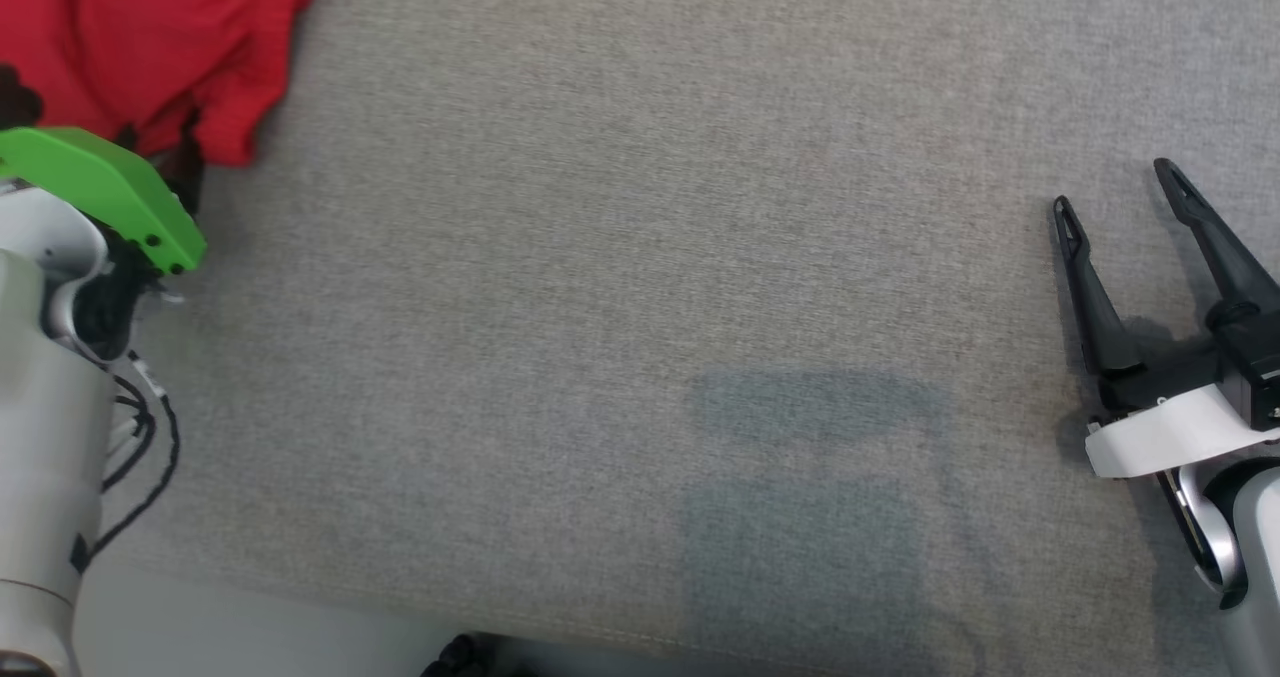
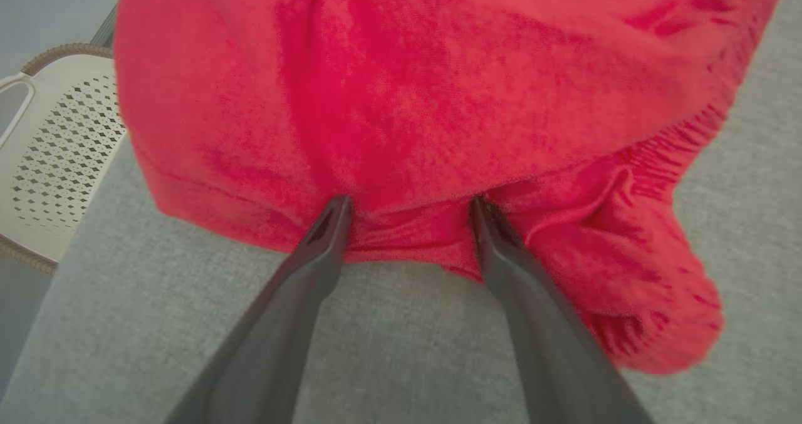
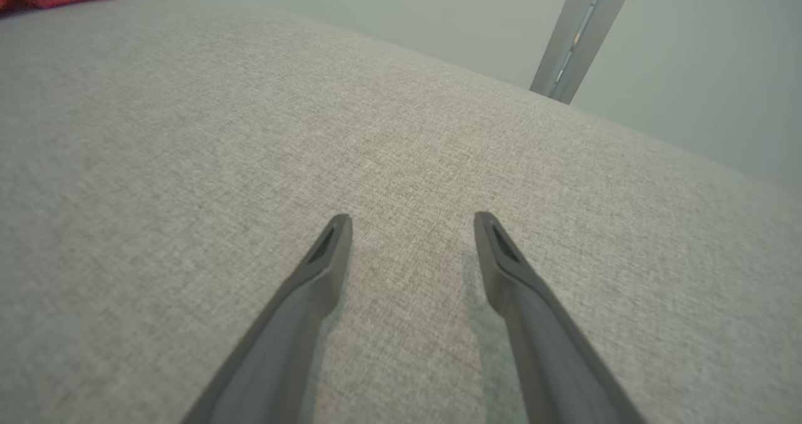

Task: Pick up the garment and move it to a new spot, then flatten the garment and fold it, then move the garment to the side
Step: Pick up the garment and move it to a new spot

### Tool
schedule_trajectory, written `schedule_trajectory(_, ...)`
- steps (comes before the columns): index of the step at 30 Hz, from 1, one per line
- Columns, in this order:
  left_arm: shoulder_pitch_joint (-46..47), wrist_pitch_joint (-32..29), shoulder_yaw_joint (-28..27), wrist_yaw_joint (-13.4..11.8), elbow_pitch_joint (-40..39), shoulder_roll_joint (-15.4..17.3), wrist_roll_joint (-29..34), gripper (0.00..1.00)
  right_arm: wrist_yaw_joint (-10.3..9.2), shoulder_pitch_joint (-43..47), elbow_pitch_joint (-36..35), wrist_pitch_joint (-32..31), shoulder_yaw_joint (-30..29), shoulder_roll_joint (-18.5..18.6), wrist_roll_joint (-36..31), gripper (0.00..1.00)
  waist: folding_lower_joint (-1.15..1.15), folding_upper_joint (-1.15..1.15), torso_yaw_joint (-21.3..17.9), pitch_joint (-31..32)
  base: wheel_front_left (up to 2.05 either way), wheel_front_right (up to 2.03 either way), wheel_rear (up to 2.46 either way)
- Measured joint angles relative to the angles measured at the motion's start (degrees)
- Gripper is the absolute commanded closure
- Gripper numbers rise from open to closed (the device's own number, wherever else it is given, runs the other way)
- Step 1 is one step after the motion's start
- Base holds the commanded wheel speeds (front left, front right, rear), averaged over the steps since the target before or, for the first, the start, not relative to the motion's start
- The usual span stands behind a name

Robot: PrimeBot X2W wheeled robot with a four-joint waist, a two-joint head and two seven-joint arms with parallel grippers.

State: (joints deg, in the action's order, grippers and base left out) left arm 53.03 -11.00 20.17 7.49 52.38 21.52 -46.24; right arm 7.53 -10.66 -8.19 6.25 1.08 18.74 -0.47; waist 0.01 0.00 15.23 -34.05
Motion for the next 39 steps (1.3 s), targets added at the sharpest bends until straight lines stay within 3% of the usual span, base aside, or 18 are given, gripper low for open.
schedule_trajectory(3,1.7,0.9,1.0,0.0,2.5,1.1,-0.2,0.0,0.0,0.0,-1.6,-0.6,-0.3,0.0,0.0,0.0,-0.01,0.01,-1.7,-1.8,0.0,0.0,0.0)
schedule_trajectory(4,2.0,0.9,1.4,0.0,3.1,1.4,-0.5,0.07,0.0,0.0,-2.0,-0.7,-0.4,0.0,0.0,0.0,-0.01,0.01,-2.2,-2.3,0.0,0.0,0.0)
schedule_trajectory(6,2.8,1.0,1.8,0.0,4.0,1.6,-1.4,1.0,0.0,0.3,-2.4,-0.9,-1.0,-0.2,0.0,0.0,-0.02,0.01,-3.1,-3.1,0.0,0.0,0.0)
schedule_trajectory(14,3.2,-0.9,8.1,-0.7,-1.6,3.6,-5.3,1.0,-0.04,1.1,-0.1,0.5,-1.2,-2.1,0.3,0.0,-0.01,0.0,-3.7,-2.2,0.0,0.0,0.0)
schedule_trajectory(19,1.5,-2.3,13.2,-0.1,-13.6,2.4,-10.9,1.0,-0.04,-0.2,5.3,3.6,0.8,-5.0,0.9,0.0,-0.01,-0.01,-3.3,0.9,0.0,0.0,0.0)
schedule_trajectory(24,0.9,-4.7,15.2,-0.1,-27.0,5.0,-15.6,1.0,-0.04,-1.3,11.3,6.6,1.9,-8.5,1.8,0.0,-0.01,0.0,-3.8,5.0,0.0,0.0,0.0)
schedule_trajectory(28,-1.5,-7.5,16.2,-0.5,-37.0,4.5,-18.7,1.0,-0.03,-1.6,15.0,8.1,2.1,-11.0,2.6,0.0,-0.01,0.0,-5.3,8.2,0.0,0.0,0.0)
schedule_trajectory(31,-3.9,-8.2,16.3,-3.2,-44.8,1.8,-21.6,1.0,-0.03,-1.8,17.0,8.6,1.7,-12.4,3.0,0.0,-0.01,0.0,-7.3,10.0,0.0,0.0,0.0)
schedule_trajectory(36,-7.2,-7.3,17.3,-9.2,-55.0,-6.4,-25.5,1.0,-0.03,-1.9,17.2,8.7,0.6,-14.1,3.9,0.0,-0.01,0.0,-11.3,12.0,0.0,0.0,0.0)
schedule_trajectory(39,-9.9,-6.4,18.4,-11.1,-58.1,-12.0,-28.9,1.0,-0.02,-1.7,17.1,8.7,0.7,-14.9,4.3,0.0,-0.01,0.0,-13.9,13.0,0.0,0.0,0.0)
